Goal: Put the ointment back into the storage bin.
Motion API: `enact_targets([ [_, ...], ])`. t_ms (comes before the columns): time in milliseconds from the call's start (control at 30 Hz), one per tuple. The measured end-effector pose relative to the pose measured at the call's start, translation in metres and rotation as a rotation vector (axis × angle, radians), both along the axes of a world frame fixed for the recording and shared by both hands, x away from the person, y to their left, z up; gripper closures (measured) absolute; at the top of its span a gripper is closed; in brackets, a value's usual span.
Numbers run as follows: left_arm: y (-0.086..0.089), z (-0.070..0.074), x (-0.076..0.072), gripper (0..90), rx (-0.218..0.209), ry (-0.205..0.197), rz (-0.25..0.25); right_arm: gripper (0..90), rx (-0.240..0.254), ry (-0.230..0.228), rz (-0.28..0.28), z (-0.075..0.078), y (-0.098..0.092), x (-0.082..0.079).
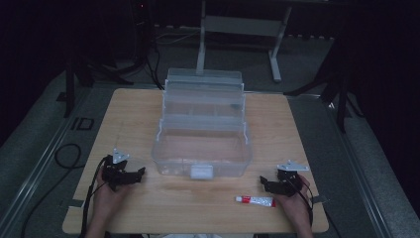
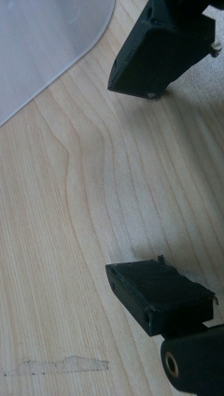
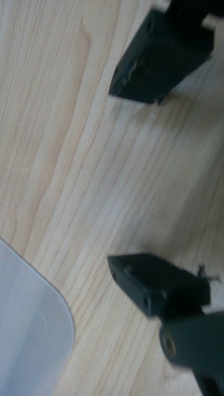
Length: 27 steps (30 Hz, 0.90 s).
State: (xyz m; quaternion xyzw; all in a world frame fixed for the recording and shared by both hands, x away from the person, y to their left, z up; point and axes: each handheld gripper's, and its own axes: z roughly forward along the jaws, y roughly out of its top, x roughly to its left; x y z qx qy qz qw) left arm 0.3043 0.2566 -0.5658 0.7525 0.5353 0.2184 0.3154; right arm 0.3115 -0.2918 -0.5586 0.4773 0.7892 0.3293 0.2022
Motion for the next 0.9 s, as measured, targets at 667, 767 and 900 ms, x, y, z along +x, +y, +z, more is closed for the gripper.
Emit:
enact_targets([
  [667, 0.000, 0.000, 0.000, 12.0, 0.000, 0.001, 0.001, 25.0, -0.003, -0.015, 0.052, 0.021, 0.004, -0.012],
  [767, 0.000, 0.000, 0.000, 12.0, 0.000, 0.001, 0.001, 25.1, -0.010, -0.015, 0.064, 0.023, 0.005, -0.012],
  [900, 0.000, 0.000, 0.000, 12.0, 0.000, 0.001, 0.001, 27.9, -0.027, -0.007, 0.100, 0.030, 0.006, -0.012],
])
